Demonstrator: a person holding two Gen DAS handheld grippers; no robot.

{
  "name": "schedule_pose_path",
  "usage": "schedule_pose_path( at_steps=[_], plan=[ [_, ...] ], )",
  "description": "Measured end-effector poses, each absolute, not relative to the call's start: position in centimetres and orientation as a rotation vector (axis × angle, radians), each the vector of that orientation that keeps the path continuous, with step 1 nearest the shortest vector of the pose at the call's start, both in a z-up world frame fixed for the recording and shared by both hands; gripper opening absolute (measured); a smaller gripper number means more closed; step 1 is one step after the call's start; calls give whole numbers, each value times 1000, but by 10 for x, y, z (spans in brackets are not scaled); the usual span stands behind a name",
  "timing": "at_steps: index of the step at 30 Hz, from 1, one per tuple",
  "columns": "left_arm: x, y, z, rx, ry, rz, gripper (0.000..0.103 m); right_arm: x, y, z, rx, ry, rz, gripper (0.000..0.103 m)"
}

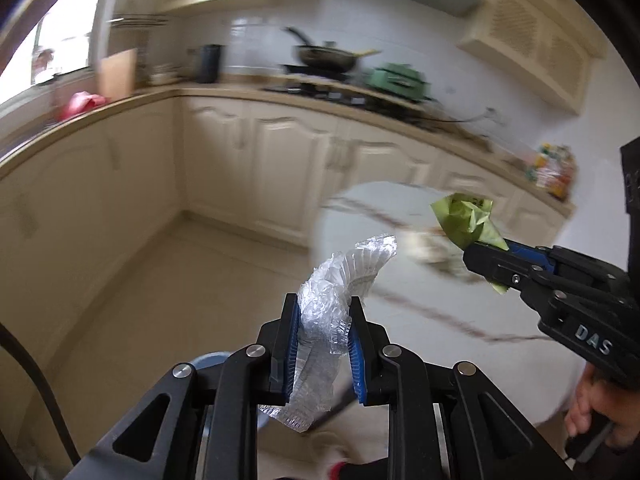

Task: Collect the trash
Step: 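Carry the wrapper and lime-green pack over the blue bin and open both tools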

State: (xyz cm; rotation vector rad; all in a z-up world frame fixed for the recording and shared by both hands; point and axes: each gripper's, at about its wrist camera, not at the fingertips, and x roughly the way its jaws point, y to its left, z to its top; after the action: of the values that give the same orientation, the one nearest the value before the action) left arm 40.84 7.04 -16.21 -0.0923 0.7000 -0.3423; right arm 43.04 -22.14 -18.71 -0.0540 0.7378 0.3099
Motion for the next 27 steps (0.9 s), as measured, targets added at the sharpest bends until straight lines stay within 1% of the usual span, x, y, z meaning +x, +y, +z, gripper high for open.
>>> schedule_pose_path(
  at_steps=[2,6,10,11,16,19,20,22,23,24,25,26,27],
  plan=[
    [413,107,-173,-108,732,-279,19,440,-180,-197,-68,751,370,20],
    [424,159,-205,-132,816,-163,19,457,-99,-236,-105,804,476,20],
    [443,189,-256,-173,936,-112,19,483,-48,-293,-154,908,510,20],
    [452,194,-278,-186,987,-103,19,489,-37,-312,-167,942,510,20],
    [491,196,-353,-231,1164,-111,19,522,-28,-397,-211,1110,487,21],
    [518,187,-397,-239,1263,-123,20,543,-41,-451,-201,1217,448,21],
    [528,183,-412,-245,1290,-125,22,550,-47,-469,-195,1254,433,21],
    [547,177,-431,-252,1339,-114,22,559,-60,-494,-178,1302,413,21],
    [557,174,-444,-249,1363,-102,25,568,-64,-510,-169,1333,405,21],
    [565,171,-451,-243,1377,-95,32,571,-69,-521,-161,1350,399,22],
    [575,168,-463,-232,1403,-88,37,577,-71,-532,-155,1368,394,22],
    [582,166,-467,-231,1416,-83,47,583,-76,-545,-144,1393,393,22],
    [586,161,-472,-235,1421,-79,52,589,-79,-554,-135,1412,392,22]
  ],
)
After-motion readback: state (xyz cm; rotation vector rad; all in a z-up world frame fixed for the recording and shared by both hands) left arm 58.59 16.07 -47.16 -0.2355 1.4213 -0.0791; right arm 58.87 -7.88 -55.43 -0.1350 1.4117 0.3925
